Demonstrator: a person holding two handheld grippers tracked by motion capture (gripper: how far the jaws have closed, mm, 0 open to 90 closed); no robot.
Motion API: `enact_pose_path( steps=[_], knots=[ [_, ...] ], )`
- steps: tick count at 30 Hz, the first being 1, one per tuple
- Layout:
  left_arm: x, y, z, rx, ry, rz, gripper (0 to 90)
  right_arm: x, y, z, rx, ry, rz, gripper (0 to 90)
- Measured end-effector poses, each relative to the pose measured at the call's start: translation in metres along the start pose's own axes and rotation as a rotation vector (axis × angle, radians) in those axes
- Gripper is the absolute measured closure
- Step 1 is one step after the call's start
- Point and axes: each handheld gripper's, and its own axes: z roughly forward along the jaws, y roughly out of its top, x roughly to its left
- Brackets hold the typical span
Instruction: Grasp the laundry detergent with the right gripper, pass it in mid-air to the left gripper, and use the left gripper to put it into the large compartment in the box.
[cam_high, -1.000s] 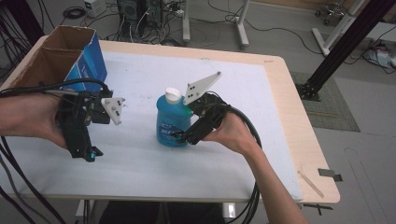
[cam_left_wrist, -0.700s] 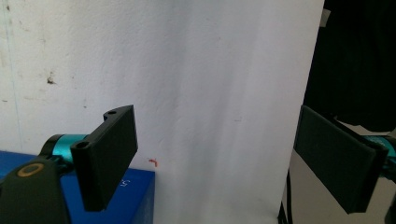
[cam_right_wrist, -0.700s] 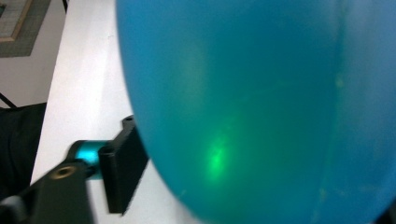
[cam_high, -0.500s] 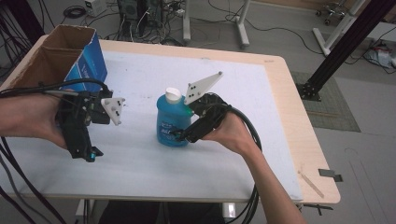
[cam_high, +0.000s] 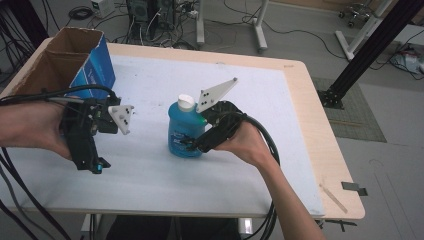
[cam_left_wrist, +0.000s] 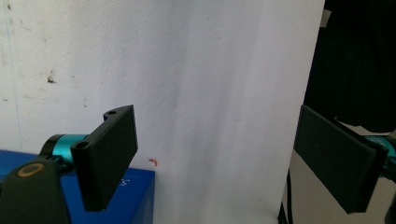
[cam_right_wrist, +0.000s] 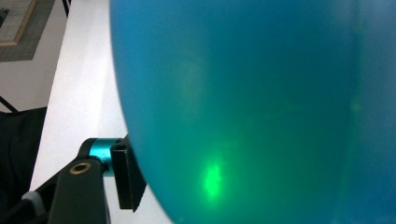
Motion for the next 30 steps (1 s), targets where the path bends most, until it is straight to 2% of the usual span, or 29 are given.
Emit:
enact_pose_path(
  steps=[14, 30],
  knots=[
    [-0.0003, 0.0005, -0.0009, 0.002, 0.001, 0.001, 13.6, -0.0008, -0.0001, -0.0020, -0.020, -0.005, 0.005, 34.8],
    [-0.0007, -0.0010, -0.0012, 0.000, 0.004, 0.001, 13.6, -0.0016, -0.0008, 0.0007, -0.033, 0.016, 0.016, 37.8]
  ],
)
